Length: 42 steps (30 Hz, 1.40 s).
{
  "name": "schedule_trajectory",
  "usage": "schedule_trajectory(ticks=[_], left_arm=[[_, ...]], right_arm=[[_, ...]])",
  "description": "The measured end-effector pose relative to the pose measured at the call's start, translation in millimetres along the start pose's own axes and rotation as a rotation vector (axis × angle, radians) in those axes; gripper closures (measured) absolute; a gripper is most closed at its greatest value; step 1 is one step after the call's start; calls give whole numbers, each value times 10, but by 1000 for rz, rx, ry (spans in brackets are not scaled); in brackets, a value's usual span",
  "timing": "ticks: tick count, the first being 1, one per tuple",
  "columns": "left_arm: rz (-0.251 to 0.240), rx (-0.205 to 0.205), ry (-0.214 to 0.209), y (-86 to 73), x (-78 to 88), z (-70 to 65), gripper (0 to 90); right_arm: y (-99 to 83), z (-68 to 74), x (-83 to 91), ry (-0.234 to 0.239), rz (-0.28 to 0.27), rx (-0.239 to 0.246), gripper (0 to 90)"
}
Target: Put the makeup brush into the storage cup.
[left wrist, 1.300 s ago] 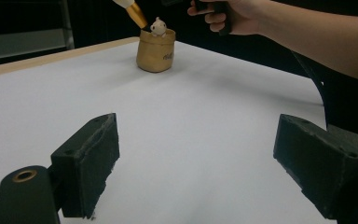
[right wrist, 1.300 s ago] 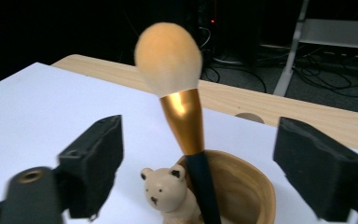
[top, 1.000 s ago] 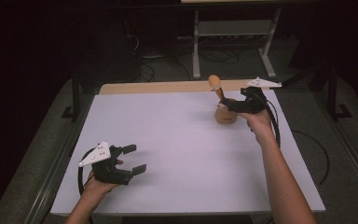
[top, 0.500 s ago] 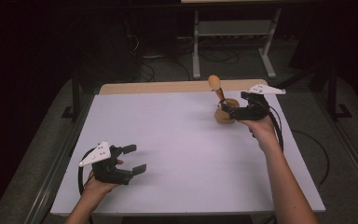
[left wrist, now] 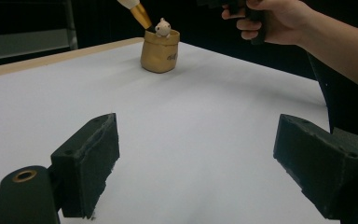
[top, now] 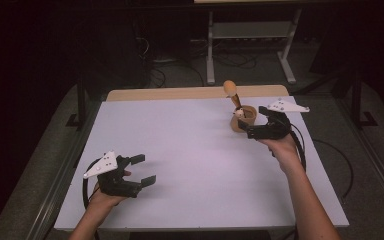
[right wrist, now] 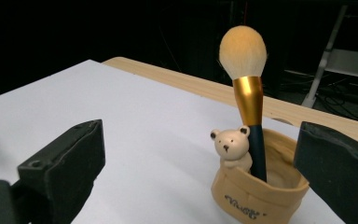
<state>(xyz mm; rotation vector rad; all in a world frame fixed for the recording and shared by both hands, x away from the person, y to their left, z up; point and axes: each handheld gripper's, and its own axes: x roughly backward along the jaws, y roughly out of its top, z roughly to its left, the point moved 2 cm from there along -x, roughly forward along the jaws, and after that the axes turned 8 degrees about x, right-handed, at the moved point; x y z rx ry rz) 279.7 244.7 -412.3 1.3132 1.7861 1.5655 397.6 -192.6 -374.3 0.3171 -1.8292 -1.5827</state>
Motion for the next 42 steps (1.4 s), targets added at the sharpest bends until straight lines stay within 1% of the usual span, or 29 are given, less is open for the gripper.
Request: schedule_trajectory(ticks=[3, 5, 8, 11, 14, 20, 24, 26, 28, 29, 31, 38, 40, 42], left_arm=[[3, -3, -1, -3, 3, 1, 137], [9, -7, 2, -7, 6, 6, 137], [-2, 0, 1, 4, 9, -1, 137], [1, -2, 2, -1, 4, -1, 137], [2, -2, 4, 0, 3, -3, 137], [4, -2, 5, -1, 12, 2, 137], [-1, -4, 7, 3, 18, 8, 137], [-1, 2, 6, -1, 15, 4, 138], [3, -1, 6, 0, 14, 2, 137], [1, 0, 5, 1, 11, -1, 138], [-1, 1, 6, 0, 6, -6, 137], [-2, 0, 5, 2, 14, -4, 138], [0, -7, 8, 4, 21, 7, 138], [-2, -3, 9, 4, 22, 6, 138]], right_arm=[[-22, 26, 49, 0, -12, -5, 16], [-37, 46, 73, 6, -11, -9, 15], [-51, 81, 114, 11, -9, -8, 15], [-71, 117, 167, 15, -16, 0, 15], [-104, 143, 214, 22, -17, -3, 15], [-160, 174, 306, 18, -22, -6, 15], [-198, 202, 354, 19, -20, -11, 15], [-225, 221, 374, 21, -9, -11, 15], [-254, 237, 400, 25, -14, -12, 15], [-266, 252, 414, 28, -7, -21, 15], [-282, 256, 430, 27, -13, -13, 15], [-285, 312, 467, 35, -19, -15, 15], [-291, 350, 491, 40, -13, -10, 15], [-306, 369, 519, 42, -19, -8, 15]])
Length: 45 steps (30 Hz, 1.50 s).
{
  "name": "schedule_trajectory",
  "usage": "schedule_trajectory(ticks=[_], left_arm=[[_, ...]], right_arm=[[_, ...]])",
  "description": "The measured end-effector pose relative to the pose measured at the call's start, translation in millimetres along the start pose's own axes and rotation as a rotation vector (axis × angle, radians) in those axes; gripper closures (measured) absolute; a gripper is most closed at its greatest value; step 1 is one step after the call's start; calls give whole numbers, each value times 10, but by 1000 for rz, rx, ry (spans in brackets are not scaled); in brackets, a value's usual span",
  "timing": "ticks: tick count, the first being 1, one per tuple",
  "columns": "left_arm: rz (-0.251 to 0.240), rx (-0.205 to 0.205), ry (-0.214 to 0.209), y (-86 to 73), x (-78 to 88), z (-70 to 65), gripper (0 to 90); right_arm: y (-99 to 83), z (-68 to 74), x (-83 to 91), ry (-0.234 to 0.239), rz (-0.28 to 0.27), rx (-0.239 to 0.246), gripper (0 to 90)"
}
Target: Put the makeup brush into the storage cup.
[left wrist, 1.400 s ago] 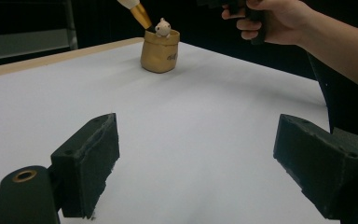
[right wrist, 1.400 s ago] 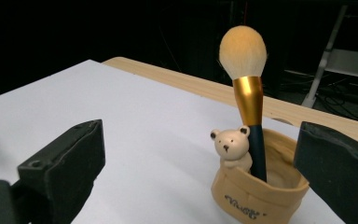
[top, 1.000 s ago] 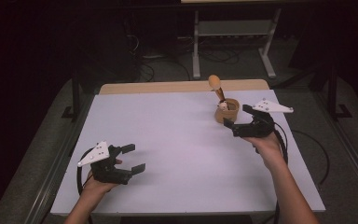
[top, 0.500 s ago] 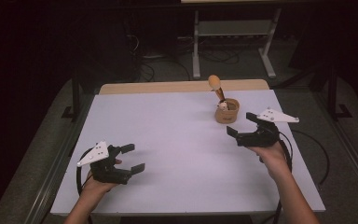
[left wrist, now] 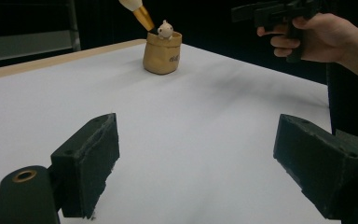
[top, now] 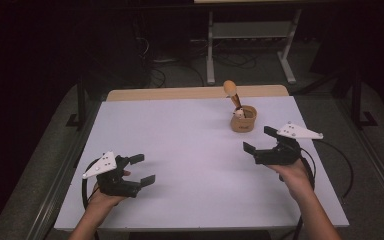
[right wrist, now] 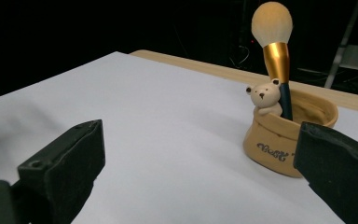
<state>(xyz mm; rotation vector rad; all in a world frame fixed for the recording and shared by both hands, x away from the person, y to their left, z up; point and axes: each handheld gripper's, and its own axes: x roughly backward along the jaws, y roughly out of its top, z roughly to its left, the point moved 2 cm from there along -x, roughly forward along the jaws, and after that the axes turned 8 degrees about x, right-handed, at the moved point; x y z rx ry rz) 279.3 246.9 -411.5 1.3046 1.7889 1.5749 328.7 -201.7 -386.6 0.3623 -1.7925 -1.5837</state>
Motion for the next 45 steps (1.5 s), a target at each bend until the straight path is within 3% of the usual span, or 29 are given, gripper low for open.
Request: schedule_trajectory(ticks=[25, 45], left_arm=[[1, 5, -1, -3, -12, -13, 137], [-1, 0, 1, 0, -1, -1, 137]], right_arm=[[-294, 153, 297, -7, 23, -23, 15], [-411, 254, 452, -11, 26, -25, 15]])
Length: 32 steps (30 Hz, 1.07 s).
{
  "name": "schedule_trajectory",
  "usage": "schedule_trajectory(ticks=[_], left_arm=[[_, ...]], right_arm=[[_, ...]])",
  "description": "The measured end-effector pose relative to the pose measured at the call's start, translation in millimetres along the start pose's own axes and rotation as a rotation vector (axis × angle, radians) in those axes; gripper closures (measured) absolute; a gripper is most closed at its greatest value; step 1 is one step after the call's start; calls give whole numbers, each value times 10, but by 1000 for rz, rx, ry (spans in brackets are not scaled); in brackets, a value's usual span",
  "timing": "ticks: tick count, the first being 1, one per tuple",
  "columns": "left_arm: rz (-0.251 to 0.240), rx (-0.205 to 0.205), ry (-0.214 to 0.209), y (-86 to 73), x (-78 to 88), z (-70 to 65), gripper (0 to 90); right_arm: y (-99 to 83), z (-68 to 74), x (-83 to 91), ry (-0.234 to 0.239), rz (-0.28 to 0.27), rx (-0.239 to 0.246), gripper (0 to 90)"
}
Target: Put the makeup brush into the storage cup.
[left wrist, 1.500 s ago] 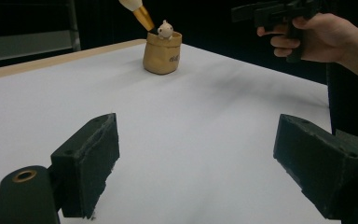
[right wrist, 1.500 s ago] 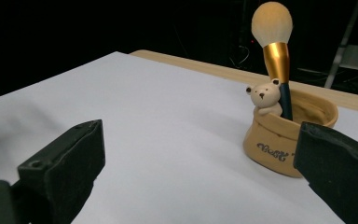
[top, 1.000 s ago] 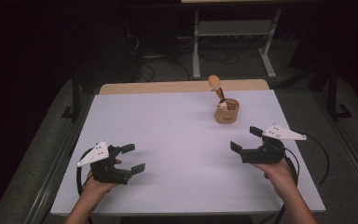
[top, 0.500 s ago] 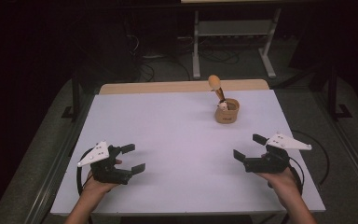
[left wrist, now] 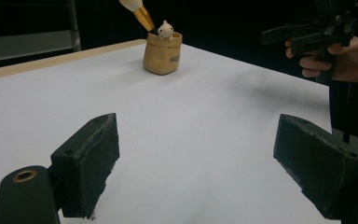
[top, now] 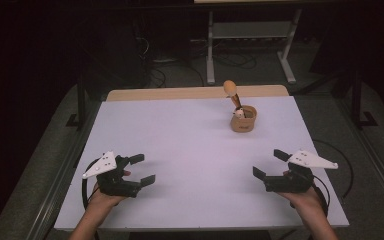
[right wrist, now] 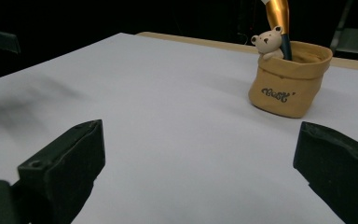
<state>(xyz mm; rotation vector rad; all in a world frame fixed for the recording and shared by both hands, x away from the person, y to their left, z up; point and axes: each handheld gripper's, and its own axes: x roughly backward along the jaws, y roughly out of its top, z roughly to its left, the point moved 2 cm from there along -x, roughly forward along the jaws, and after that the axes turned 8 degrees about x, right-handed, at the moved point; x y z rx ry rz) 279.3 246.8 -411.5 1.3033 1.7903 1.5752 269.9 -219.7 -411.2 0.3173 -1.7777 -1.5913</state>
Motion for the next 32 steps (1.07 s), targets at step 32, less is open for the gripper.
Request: schedule_trajectory(ticks=[32], left_arm=[[8, 3, 7, -6, -4, 31, 138]], right_arm=[[-145, 52, -9, 11, 46, 57, 15]])
